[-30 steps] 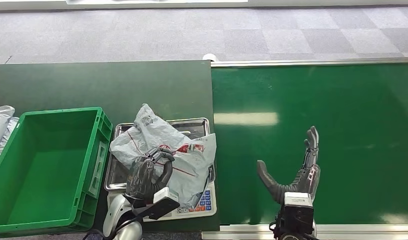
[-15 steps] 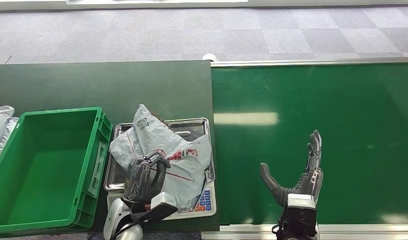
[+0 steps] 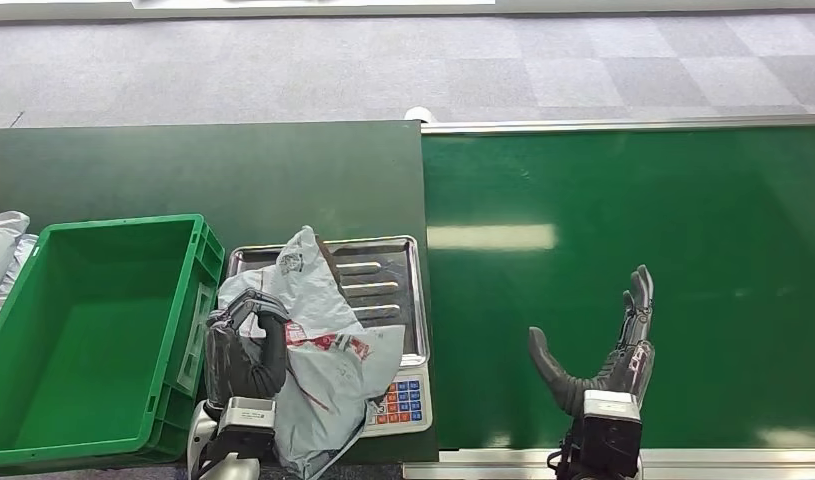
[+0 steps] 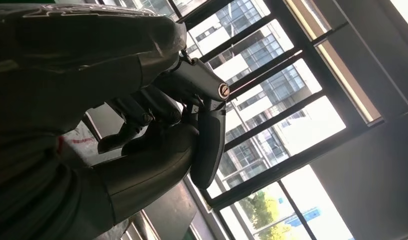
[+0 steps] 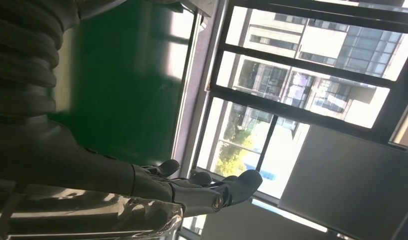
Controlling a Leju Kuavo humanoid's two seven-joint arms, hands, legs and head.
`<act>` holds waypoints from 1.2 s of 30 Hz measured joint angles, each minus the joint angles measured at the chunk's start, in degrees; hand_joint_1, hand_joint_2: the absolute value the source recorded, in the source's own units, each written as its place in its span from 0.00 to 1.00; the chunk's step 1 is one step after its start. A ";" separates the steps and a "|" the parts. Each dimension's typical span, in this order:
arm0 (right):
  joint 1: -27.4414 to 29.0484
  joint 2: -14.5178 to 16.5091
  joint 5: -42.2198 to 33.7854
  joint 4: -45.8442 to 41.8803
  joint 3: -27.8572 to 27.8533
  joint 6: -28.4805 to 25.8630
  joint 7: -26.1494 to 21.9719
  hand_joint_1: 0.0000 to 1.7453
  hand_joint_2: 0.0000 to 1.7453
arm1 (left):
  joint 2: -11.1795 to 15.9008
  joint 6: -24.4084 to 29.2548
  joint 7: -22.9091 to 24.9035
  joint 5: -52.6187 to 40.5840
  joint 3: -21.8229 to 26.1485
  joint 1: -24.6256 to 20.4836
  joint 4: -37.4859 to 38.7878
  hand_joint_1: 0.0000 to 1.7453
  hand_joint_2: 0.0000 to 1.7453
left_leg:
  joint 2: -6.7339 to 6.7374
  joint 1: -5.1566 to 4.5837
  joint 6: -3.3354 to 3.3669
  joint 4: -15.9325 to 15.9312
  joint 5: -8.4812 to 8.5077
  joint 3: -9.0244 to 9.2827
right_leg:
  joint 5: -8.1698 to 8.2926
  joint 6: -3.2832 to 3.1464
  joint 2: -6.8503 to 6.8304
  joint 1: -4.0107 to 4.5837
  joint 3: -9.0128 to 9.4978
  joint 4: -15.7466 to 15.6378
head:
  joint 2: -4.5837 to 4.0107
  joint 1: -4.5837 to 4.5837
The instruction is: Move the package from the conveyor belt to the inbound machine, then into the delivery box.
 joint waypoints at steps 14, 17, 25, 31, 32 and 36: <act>0.25 0.00 -0.60 0.00 -0.70 0.50 0.00 0.00 1.00 | 0.43 -7.08 4.63 -3.72 0.07 -0.95 0.28 0.00 1.00 | 0.01 0.00 0.00 0.00 0.00 0.02 | 0.00 0.00 0.00 0.00 0.00 0.00 | 0.00 0.00; 0.26 0.00 -0.58 0.00 -0.83 0.88 0.00 0.00 1.00 | 0.56 -10.26 6.63 -6.12 -0.09 -1.09 0.65 0.00 1.00 | 0.01 0.00 0.00 0.00 0.00 0.02 | 0.00 0.00 0.00 0.00 0.00 0.00 | 0.00 0.00; 0.46 0.03 -0.42 0.00 -1.22 1.54 0.00 0.00 1.00 | 1.17 -15.52 9.73 -11.89 -0.44 -1.12 2.04 0.00 1.00 | 0.01 0.00 0.00 0.00 0.00 0.02 | 0.00 0.00 0.00 0.00 0.01 0.00 | 0.00 0.01; 0.65 0.15 -0.42 0.00 -1.36 1.82 -0.05 0.00 1.00 | 1.73 -16.66 12.02 -15.83 -0.45 -1.03 3.20 0.00 1.00 | 0.01 0.00 0.00 0.00 0.00 0.02 | 0.00 0.00 0.00 0.00 0.01 0.00 | 0.00 0.00; 0.65 0.15 -0.42 0.00 -1.37 1.83 -0.07 0.00 1.00 | 1.79 -16.66 12.09 -15.95 -0.46 -1.03 3.37 0.00 1.00 | 0.01 0.00 0.00 0.00 0.00 0.02 | 0.00 0.00 0.00 0.00 0.01 0.00 | 0.00 0.00; 0.64 0.15 -0.42 0.02 -1.41 1.87 -0.11 0.00 1.00 | 1.94 -16.44 13.38 -17.84 -0.51 -1.07 4.00 0.14 1.00 | 0.01 0.00 0.00 0.00 0.00 0.02 | 0.00 0.00 0.00 0.00 0.01 0.00 | 0.00 0.00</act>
